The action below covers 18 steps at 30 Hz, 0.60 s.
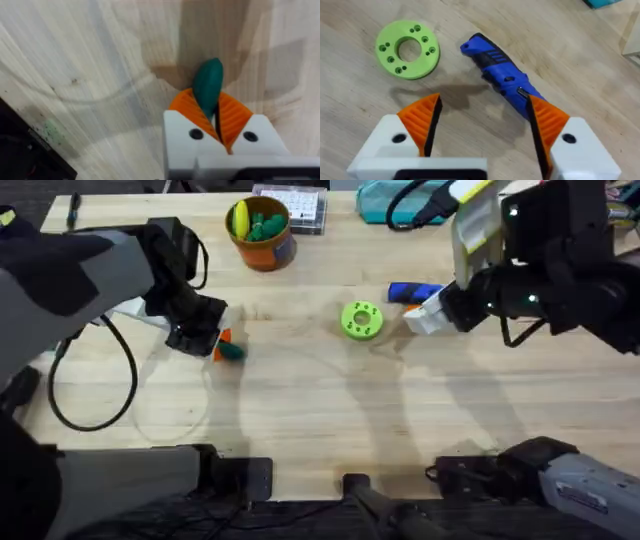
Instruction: Pick up the gripper from the table and insert it into the empty holder that is missing its gripper. Then pick up a screw, insert it into the mounting hole, and use the screwdriver to tighten it. Finally, clean up the table by picking up the vegetable and placing it into the bucket.
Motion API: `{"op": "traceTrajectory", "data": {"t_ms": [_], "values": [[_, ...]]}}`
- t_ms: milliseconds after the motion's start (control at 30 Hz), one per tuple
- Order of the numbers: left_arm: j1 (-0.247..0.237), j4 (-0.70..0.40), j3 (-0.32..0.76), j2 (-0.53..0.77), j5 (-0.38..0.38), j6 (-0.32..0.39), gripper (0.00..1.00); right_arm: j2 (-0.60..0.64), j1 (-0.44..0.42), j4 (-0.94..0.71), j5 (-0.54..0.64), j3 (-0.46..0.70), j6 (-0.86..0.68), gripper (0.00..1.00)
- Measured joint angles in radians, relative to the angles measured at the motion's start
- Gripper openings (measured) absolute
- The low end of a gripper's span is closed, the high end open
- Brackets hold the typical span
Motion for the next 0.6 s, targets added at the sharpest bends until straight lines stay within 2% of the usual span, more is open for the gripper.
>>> {"op": "traceTrajectory", "data": {"t_ms": [33,267,467,600], "values": [[0.0,-0.001,0.002,-0.004,0.001,0.0,0.03,0.0,0.0,0.0,0.0,0.0,0.0,0.967],[-0.001,-0.024,0.036,-0.006,0.03,0.033,0.028,0.0,0.0,0.0,0.0,0.0,0.0,0.967],[-0.004,-0.033,0.217,-0.034,0.05,0.09,0.028,0.0,0.0,0.0,0.0,0.0,0.0,0.967],[-0.03,0.07,0.335,-0.065,0.054,0.149,0.028,0.0,0.0,0.0,0.0,0.0,0.0,0.967]]}}
